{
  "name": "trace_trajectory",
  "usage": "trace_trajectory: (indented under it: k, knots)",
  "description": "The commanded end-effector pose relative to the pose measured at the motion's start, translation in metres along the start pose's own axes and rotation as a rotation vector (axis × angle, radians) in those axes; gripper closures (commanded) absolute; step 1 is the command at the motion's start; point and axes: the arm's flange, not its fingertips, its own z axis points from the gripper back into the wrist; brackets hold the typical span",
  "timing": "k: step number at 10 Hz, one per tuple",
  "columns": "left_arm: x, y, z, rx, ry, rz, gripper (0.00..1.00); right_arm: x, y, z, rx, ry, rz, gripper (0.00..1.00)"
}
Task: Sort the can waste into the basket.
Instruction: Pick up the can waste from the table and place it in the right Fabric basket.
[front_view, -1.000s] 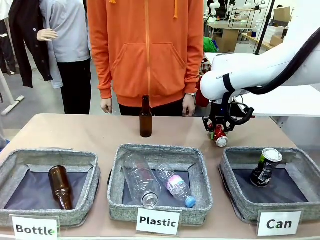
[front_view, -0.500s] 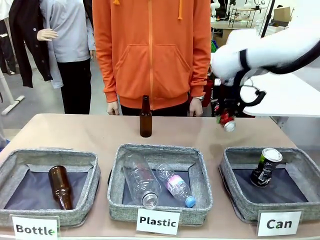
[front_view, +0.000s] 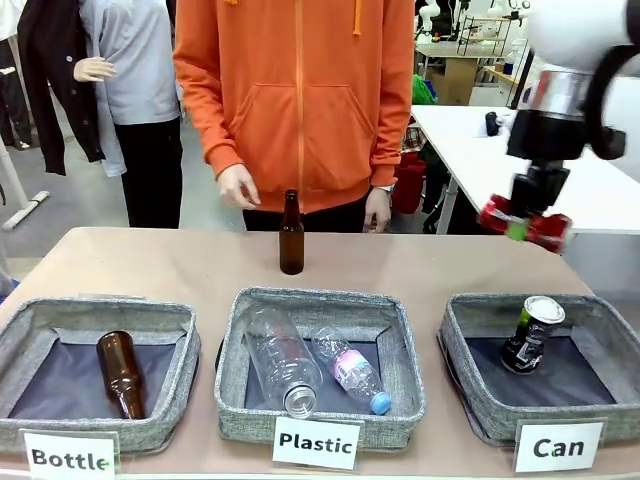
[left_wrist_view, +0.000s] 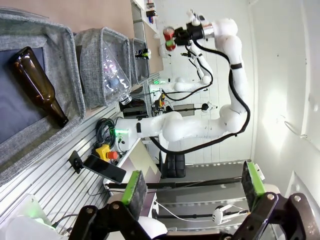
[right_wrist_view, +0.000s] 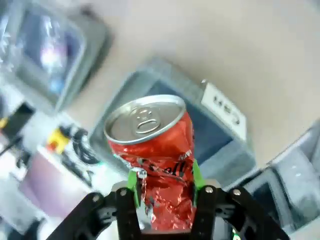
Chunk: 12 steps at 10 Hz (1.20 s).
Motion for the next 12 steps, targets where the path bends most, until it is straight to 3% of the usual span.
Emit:
trace_trajectory:
  k: [1, 5, 9, 10, 11, 12]
  knots:
    - [0.0, -0.003, 0.0, -0.016, -0.002, -0.016, 0.0, -0.049, 0.004, -0.021, 0.03, 0.02, 0.263, 1.0]
    - [0.0, -0.003, 0.0, -0.016, -0.002, -0.016, 0.0, -0.104, 0.016, -0.045, -0.022, -0.09, 0.441, 1.0]
    - [0.0, -0.003, 0.0, -0.016, -0.002, -0.016, 0.0, -0.099, 0.012, -0.043, -0.029, -0.094, 0.435, 1.0]
    - [0.0, -0.003, 0.0, -0.016, -0.002, -0.016, 0.0, -0.097, 0.011, -0.043, -0.028, -0.088, 0.423, 0.18]
    - [0.0, -0.003, 0.0, -0.016, -0.002, -0.016, 0.0, -0.097, 0.01, -0.043, -0.018, -0.089, 0.421, 0.0]
    - [0.0, -0.003, 0.0, -0.016, -0.002, -0.016, 0.0, -0.096, 0.009, -0.044, -0.011, -0.09, 0.415, 0.0]
